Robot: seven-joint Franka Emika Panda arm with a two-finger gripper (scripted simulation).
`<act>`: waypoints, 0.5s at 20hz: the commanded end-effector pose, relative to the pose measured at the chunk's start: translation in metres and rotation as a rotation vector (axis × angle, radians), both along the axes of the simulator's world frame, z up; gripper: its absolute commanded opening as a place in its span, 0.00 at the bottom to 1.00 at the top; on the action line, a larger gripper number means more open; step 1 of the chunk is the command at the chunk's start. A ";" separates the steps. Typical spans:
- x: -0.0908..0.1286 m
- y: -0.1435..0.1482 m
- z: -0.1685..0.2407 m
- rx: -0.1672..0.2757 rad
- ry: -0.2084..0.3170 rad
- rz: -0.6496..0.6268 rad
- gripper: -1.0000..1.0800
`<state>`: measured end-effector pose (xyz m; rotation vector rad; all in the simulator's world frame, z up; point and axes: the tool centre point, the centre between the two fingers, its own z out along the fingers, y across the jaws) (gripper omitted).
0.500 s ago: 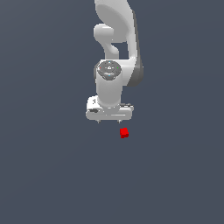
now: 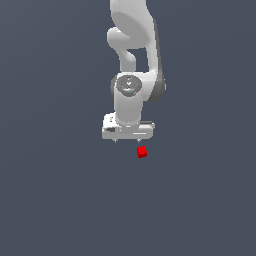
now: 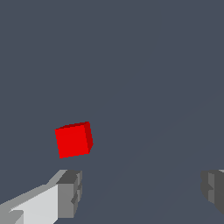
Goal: Pick up the red cube and move it to a goal position.
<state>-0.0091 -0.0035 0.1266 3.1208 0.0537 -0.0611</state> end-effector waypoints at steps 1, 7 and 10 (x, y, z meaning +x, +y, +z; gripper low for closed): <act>0.000 0.008 -0.012 0.003 -0.003 0.018 0.96; -0.001 0.039 -0.057 0.015 -0.019 0.084 0.96; -0.001 0.053 -0.077 0.019 -0.026 0.115 0.96</act>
